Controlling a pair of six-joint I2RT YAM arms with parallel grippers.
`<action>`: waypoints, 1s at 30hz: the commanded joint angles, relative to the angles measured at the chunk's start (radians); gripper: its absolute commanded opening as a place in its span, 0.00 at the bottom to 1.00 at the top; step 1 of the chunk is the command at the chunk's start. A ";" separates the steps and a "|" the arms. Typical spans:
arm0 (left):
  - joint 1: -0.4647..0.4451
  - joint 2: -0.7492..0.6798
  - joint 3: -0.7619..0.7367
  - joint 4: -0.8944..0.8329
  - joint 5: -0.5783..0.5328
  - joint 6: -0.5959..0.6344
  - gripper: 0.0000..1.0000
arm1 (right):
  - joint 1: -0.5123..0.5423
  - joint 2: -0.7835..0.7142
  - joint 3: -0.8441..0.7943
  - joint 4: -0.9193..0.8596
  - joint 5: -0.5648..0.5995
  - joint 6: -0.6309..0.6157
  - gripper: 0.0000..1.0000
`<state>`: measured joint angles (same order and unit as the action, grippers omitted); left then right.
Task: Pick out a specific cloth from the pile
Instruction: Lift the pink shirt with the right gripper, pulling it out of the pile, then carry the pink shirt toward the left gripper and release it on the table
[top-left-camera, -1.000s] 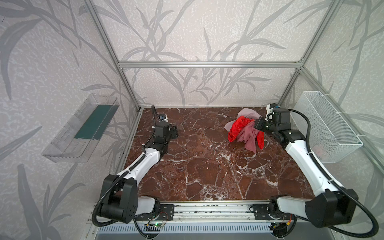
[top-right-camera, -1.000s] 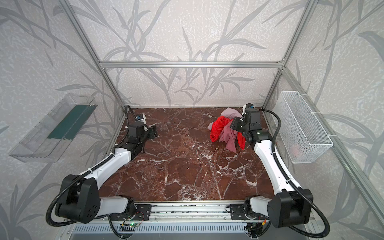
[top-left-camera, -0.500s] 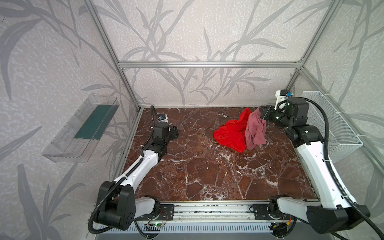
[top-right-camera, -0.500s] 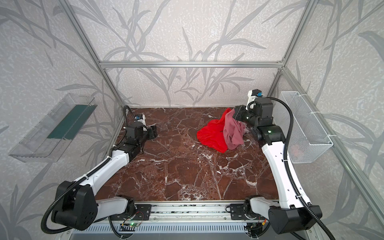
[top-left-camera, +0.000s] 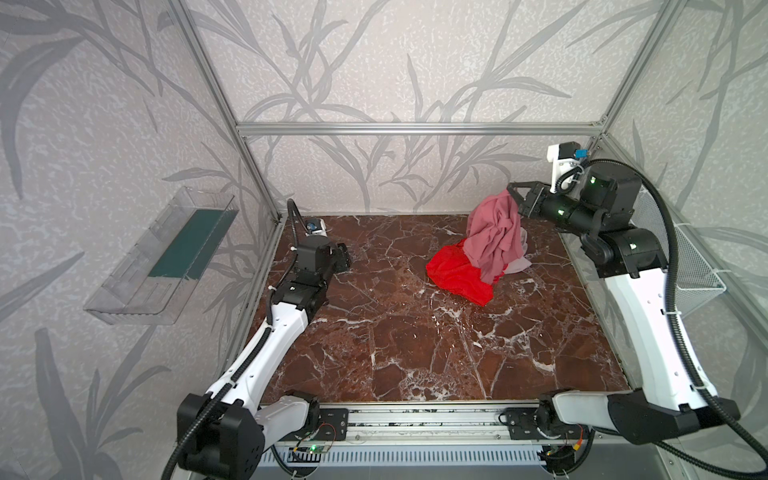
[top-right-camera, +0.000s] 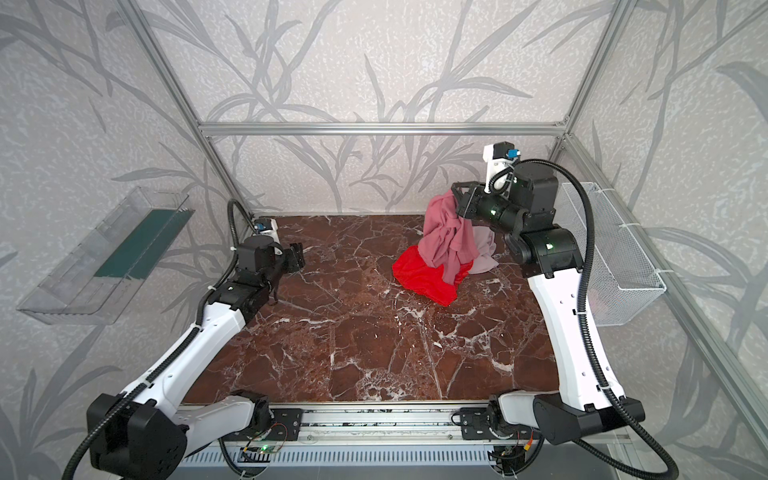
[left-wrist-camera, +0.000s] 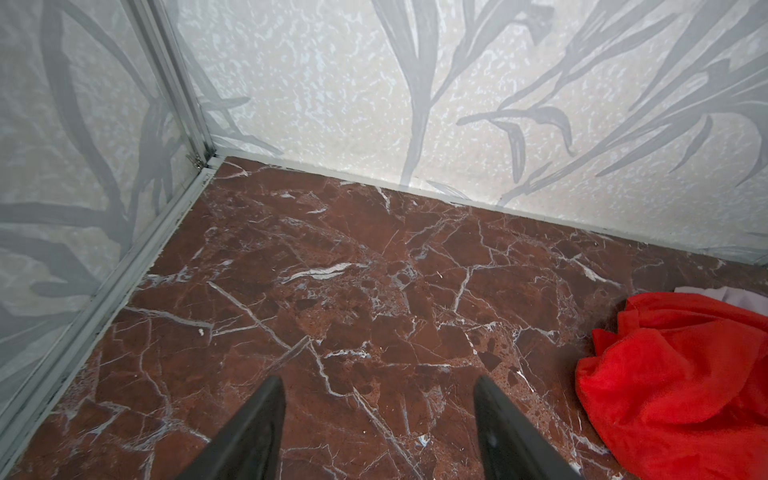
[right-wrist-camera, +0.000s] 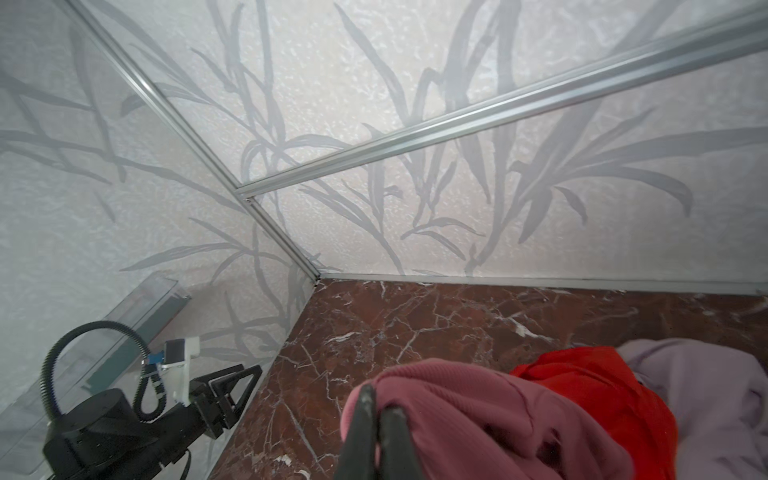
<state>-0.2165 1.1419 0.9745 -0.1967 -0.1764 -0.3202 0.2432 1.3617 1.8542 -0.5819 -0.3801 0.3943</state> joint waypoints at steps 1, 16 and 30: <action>-0.006 -0.047 0.075 -0.165 -0.065 -0.035 0.70 | 0.073 0.045 0.124 -0.039 -0.051 -0.073 0.00; -0.002 -0.192 0.231 -0.500 -0.205 0.001 0.72 | 0.444 0.452 0.575 -0.223 -0.137 -0.206 0.00; 0.008 -0.269 0.279 -0.589 -0.240 0.033 0.71 | 0.547 0.654 0.721 -0.237 -0.168 -0.175 0.00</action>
<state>-0.2134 0.8810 1.2270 -0.7452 -0.3946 -0.3019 0.7872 2.0144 2.5244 -0.8585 -0.5152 0.2028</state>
